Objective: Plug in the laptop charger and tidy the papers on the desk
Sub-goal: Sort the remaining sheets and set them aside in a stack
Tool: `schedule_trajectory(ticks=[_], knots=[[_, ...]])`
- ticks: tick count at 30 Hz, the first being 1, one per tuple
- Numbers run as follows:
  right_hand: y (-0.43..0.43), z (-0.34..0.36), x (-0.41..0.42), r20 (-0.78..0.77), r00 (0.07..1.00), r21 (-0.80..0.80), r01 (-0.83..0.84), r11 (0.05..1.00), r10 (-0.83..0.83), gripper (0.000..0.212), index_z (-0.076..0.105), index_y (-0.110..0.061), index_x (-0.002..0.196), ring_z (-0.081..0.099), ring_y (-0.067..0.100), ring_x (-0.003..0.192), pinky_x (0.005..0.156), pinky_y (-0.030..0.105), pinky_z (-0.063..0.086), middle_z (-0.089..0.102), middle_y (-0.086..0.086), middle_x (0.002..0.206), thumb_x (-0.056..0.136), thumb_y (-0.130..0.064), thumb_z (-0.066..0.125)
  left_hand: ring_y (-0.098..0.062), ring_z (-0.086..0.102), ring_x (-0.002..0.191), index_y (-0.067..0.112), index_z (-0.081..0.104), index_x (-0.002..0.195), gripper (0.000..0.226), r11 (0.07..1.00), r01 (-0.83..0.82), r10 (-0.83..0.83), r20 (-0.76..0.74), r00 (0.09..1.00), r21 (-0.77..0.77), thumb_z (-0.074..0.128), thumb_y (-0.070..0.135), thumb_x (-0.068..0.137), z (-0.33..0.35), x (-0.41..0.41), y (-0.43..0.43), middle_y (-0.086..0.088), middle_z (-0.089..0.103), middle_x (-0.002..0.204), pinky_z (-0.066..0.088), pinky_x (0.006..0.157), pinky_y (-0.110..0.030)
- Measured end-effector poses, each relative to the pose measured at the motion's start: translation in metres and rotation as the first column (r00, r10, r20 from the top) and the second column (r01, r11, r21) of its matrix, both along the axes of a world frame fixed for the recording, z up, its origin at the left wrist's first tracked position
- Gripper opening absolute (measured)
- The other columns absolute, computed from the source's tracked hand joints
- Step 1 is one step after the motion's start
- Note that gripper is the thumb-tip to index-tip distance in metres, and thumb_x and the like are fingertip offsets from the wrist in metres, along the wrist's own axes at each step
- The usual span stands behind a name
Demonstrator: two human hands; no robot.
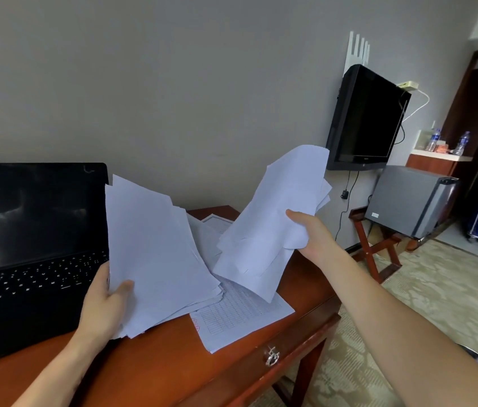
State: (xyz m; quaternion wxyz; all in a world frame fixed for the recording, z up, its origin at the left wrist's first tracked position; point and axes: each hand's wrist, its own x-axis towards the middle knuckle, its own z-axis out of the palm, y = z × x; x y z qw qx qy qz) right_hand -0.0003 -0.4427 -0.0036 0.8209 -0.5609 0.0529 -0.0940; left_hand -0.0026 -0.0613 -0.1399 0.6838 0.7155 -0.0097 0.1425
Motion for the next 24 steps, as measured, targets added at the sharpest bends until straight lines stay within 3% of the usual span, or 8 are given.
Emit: schedule_trajectory(ticks=[10,14,16,21,24], knots=[[0.039,0.027,-0.028,0.062,0.99,0.004,-0.129,0.992,0.129,0.018,0.073,-0.01,0.108,0.074,0.027,0.099,0.087,0.042,0.056,0.075,0.01,0.111,0.093,-0.016,0.066,-0.024,0.069,0.113,0.027,0.057,0.136,0.039,0.99,0.068,-0.072,-0.027,0.997,-0.121,0.058,0.004,0.104,0.011,-0.014,-0.004,0.004,0.071,0.124,0.055,0.098,-0.049],[0.045,0.021,-0.027,0.03,0.985,-0.023,-0.17,0.985,0.17,0.024,0.072,-0.009,0.114,0.072,0.029,0.106,0.096,0.047,0.054,0.074,0.011,0.117,0.091,-0.017,0.069,-0.024,0.073,0.106,0.027,0.058,0.137,0.039,0.975,0.129,-0.139,-0.048,0.989,-0.181,0.059,0.005,0.104,0.013,-0.019,-0.008,0.002,0.074,0.121,0.058,0.09,-0.047],[0.046,0.009,-0.023,-0.05,0.983,-0.046,-0.181,0.982,0.179,0.026,0.072,-0.007,0.115,0.073,0.028,0.104,0.093,0.044,0.056,0.074,0.012,0.117,0.091,-0.014,0.07,-0.025,0.074,0.105,0.029,0.059,0.134,0.039,0.967,0.161,-0.175,-0.057,0.983,-0.199,0.059,0.005,0.104,0.014,-0.022,-0.01,0.001,0.076,0.119,0.059,0.088,-0.047],[0.043,-0.037,-0.006,-0.235,0.968,-0.272,-0.153,0.95,0.089,0.037,0.065,0.005,0.124,0.074,0.031,0.097,0.075,0.038,0.062,0.072,0.021,0.117,0.088,0.004,0.071,-0.021,0.076,0.104,0.036,0.061,0.129,0.039,0.943,0.238,-0.26,-0.067,0.963,-0.231,0.059,0.006,0.104,0.015,-0.026,-0.011,0.006,0.077,0.117,0.059,0.085,-0.042],[0.042,-0.059,0.0,-0.259,0.964,-0.369,-0.153,0.917,0.056,0.043,0.063,0.0,0.128,0.071,0.032,0.103,0.08,0.04,0.06,0.072,0.018,0.118,0.086,0.009,0.071,-0.02,0.076,0.105,0.037,0.058,0.132,0.039,0.941,0.27,-0.291,-0.077,0.954,-0.205,0.06,0.01,0.104,0.013,-0.026,-0.012,0.006,0.076,0.12,0.06,0.085,-0.041]])
